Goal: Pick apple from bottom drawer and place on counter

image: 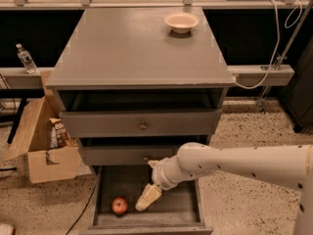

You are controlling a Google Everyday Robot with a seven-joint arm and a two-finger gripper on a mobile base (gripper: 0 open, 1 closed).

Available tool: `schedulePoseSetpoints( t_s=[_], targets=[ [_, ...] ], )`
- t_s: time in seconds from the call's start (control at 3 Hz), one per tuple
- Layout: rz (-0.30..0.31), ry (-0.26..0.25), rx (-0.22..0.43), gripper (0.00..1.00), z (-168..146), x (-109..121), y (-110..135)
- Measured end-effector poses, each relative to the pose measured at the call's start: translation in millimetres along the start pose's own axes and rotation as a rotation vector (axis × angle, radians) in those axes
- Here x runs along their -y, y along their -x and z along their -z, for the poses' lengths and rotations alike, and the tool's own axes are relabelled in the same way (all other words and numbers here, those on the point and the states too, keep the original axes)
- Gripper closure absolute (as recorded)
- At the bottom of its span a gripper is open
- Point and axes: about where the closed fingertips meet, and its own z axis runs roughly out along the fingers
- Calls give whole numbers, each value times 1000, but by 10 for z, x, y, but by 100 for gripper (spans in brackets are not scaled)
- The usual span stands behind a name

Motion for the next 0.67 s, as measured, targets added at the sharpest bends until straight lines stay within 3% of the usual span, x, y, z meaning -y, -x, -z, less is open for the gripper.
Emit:
schedulePoseSetpoints(
  t_s=[0.33, 0.67],
  targets=[
    [25, 27, 74, 0, -405, 85, -139],
    [-4, 104, 180, 0, -953, 160, -326]
  ],
)
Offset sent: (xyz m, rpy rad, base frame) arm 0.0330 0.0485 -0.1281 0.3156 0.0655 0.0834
